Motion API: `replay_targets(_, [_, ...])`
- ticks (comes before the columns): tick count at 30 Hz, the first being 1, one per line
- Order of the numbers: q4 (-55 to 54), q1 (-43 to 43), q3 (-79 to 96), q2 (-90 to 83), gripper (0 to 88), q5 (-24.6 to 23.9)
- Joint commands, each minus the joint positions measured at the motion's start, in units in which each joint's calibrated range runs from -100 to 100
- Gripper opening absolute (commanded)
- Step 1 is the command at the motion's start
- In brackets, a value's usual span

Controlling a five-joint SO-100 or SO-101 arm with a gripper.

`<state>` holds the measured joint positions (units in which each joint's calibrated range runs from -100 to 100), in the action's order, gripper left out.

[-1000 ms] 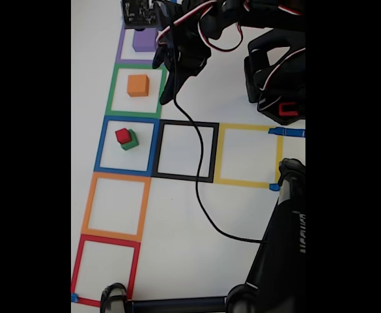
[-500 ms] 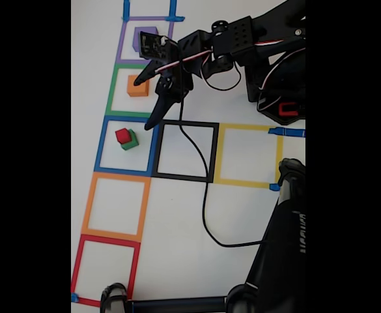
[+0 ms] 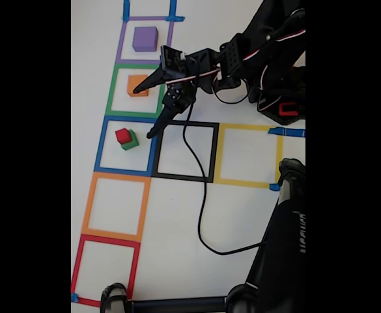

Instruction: Tower of hanoi

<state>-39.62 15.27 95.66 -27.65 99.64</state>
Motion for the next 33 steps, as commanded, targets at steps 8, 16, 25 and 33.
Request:
replay_targets(8, [-17.9,0.7,-12.2,25.2,42.6,0.4])
replay_targets(16, [-21.4,2.5,-22.8,37.1,41.3,0.4])
replay_targets(25, [-23.6,4.8,-30.7,46.4,39.7,0.4])
replay_targets(33, [-24.5,7.5,-28.1,47.1,34.3,0.4])
